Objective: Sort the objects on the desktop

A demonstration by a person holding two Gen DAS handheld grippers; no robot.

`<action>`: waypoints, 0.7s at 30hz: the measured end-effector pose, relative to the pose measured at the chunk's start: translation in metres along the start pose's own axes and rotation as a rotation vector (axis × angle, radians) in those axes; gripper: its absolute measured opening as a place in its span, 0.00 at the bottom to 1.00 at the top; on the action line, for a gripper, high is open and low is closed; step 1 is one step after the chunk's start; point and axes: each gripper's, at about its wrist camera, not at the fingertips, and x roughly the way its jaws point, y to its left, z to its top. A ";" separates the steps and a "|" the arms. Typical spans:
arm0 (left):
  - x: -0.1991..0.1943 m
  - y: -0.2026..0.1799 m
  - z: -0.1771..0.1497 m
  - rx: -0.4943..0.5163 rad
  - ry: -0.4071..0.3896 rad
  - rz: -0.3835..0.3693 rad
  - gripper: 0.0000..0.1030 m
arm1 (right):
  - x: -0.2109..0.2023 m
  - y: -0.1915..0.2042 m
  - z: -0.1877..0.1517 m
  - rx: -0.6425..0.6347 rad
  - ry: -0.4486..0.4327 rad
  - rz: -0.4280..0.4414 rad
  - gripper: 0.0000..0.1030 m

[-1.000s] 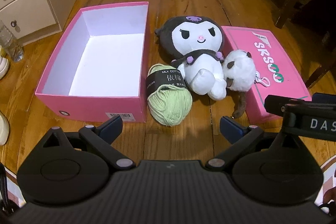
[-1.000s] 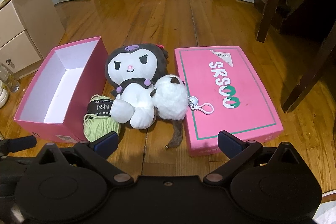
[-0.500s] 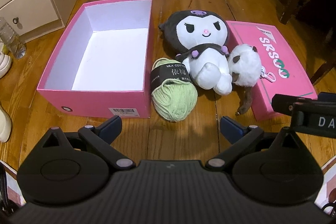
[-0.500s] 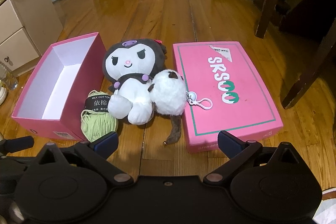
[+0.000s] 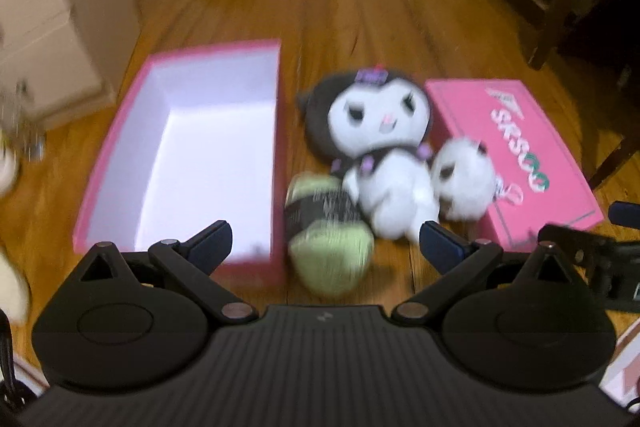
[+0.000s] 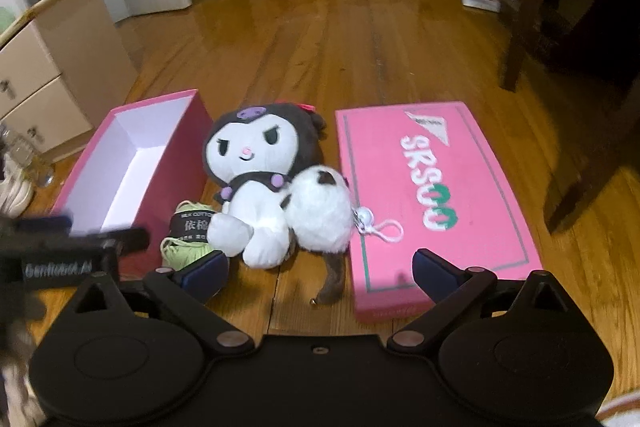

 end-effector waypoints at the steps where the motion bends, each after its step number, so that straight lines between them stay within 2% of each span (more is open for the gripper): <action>1: 0.000 -0.002 0.004 0.001 -0.014 -0.001 0.99 | 0.001 0.000 0.004 -0.023 0.000 0.011 0.97; 5: 0.003 -0.009 0.014 -0.014 -0.060 -0.018 0.99 | 0.008 -0.003 0.018 -0.057 0.006 0.053 0.97; 10: 0.031 -0.008 0.017 -0.008 0.009 -0.030 0.99 | 0.026 -0.013 0.038 -0.051 0.042 0.163 0.93; 12: 0.044 -0.004 0.024 -0.002 0.037 -0.019 0.99 | 0.035 -0.009 0.049 -0.084 0.062 0.248 0.93; 13: 0.048 0.000 0.029 -0.010 0.037 -0.012 0.99 | 0.039 -0.007 0.054 -0.083 0.061 0.264 0.92; 16: 0.053 0.013 0.044 -0.015 -0.005 0.020 0.99 | 0.058 -0.003 0.070 -0.066 0.061 0.273 0.92; 18: 0.051 0.021 0.048 -0.001 -0.046 0.070 0.99 | 0.071 -0.002 0.079 -0.055 0.058 0.284 0.92; 21: 0.056 0.034 0.047 -0.004 -0.043 0.094 0.99 | 0.097 0.005 0.085 -0.061 0.111 0.301 0.92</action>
